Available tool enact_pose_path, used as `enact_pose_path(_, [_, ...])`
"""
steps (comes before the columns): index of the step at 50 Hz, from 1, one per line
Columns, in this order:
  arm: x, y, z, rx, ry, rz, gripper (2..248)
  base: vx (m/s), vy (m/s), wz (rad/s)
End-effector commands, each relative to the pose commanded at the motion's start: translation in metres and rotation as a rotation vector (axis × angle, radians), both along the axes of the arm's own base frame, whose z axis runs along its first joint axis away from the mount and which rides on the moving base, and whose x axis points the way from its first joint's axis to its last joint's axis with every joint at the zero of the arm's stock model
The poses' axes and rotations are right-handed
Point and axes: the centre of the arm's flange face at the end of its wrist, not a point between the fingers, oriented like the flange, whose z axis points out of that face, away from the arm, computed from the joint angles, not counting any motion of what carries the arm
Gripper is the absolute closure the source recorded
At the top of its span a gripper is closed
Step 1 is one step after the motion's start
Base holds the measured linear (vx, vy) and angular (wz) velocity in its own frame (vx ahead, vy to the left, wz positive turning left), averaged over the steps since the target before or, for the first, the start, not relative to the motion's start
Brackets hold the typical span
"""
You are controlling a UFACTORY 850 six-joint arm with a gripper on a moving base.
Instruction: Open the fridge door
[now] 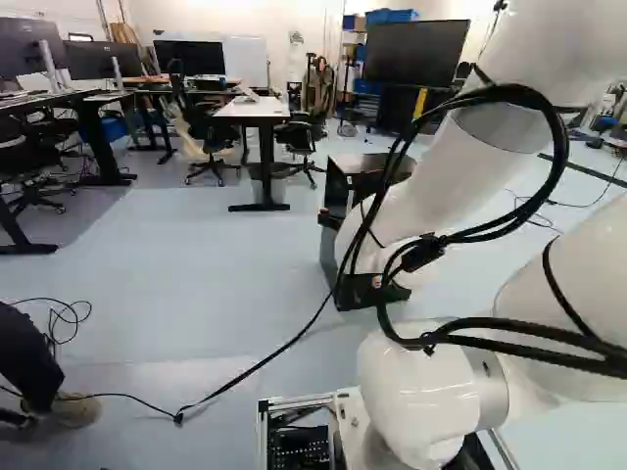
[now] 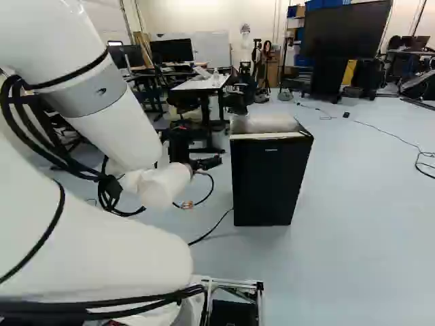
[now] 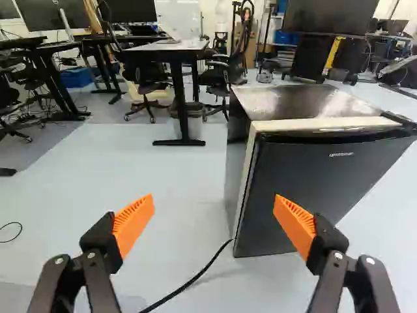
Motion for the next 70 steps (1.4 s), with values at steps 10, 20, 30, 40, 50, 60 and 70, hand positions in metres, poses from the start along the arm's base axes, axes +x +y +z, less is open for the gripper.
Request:
enact_pose_path(10, [0.000, 0.000, 0.000, 0.000, 0.000, 0.000, 3, 0.000, 0.000, 0.000])
enact_pose_path(20, [0.003, 0.000, 0.000, 0.000, 0.001, 0.000, 3, 0.000, 0.000, 0.000])
enact_pose_path(30, [0.009, 0.000, 0.001, 0.000, 0.004, 0.000, 3, 0.000, 0.000, 0.000])
enact_pose_path(40, [0.018, 0.000, 0.002, 0.000, 0.008, 0.000, 3, 0.000, 0.000, 0.000])
enact_pose_path(50, [0.030, 0.000, 0.004, 0.000, 0.012, 0.000, 3, 0.000, 0.000, 0.000])
enact_pose_path(60, [0.042, 0.000, 0.005, 0.001, 0.015, -0.002, 3, 0.000, 0.000, 0.000])
enact_pose_path(70, [0.055, 0.000, 0.006, 0.006, 0.018, -0.012, 3, 0.000, 0.000, 0.000])
